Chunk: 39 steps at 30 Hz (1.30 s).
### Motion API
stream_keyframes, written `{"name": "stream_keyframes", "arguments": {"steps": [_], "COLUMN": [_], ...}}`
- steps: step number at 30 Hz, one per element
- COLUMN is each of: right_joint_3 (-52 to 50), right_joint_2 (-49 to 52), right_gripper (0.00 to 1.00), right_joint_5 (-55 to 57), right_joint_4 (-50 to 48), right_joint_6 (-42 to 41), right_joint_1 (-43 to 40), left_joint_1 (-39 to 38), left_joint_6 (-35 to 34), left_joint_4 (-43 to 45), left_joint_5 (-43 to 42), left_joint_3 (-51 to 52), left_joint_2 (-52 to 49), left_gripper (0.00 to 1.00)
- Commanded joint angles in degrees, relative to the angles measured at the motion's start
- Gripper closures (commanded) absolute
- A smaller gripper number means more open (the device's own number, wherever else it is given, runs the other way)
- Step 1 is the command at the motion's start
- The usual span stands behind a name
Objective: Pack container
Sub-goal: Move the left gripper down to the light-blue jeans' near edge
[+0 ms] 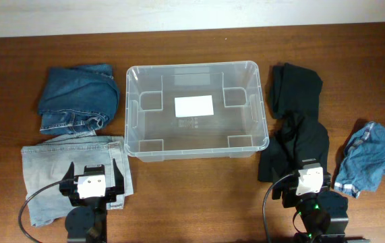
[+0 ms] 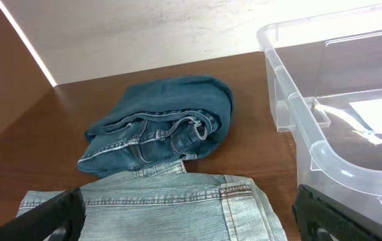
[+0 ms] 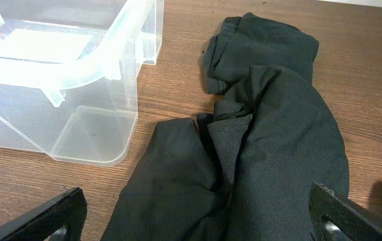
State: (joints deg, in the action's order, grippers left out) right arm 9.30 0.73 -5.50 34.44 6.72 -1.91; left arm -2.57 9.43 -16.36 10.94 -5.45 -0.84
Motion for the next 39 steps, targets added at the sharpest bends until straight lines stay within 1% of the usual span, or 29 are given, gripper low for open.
{"name": "stream_keyframes", "arguments": {"steps": [1,30,32,33,34,36,38,39], "right_joint_3": [-0.3,-0.3,-0.3,-0.3,-0.3,-0.3,-0.3,-0.3], "right_joint_2": [-0.4,-0.4,-0.4,-0.4,-0.4,-0.4,-0.4,-0.4], "right_gripper": [0.01,0.02,0.02,0.02,0.01,0.02,0.02,0.02], "right_joint_5": [-0.3,-0.3,-0.3,-0.3,-0.3,-0.3,-0.3,-0.3], "right_joint_4": [0.0,0.0,0.0,0.0,0.0,0.0,0.0,0.0], "right_joint_6": [0.3,0.3,0.3,0.3,0.3,0.3,0.3,0.3], "right_joint_1": [-0.4,-0.4,-0.4,-0.4,-0.4,-0.4,-0.4,-0.4], "left_joint_1": [-0.2,-0.2,-0.2,-0.2,-0.2,-0.2,-0.2,-0.2], "left_joint_6": [0.5,0.5,0.6,0.5,0.3,0.3,0.3,0.3], "left_joint_4": [0.3,0.3,2.3,5.8,8.6,11.2,10.8,12.8], "left_joint_5": [-0.2,-0.2,0.6,0.7,-1.6,-8.6,-11.0,-12.2], "left_joint_3": [0.4,0.4,0.4,0.4,0.4,0.4,0.4,0.4], "left_joint_2": [0.5,0.5,0.5,0.5,0.5,0.5,0.5,0.5], "left_gripper": [0.01,0.01,0.01,0.01,0.01,0.01,0.01,0.01]}}
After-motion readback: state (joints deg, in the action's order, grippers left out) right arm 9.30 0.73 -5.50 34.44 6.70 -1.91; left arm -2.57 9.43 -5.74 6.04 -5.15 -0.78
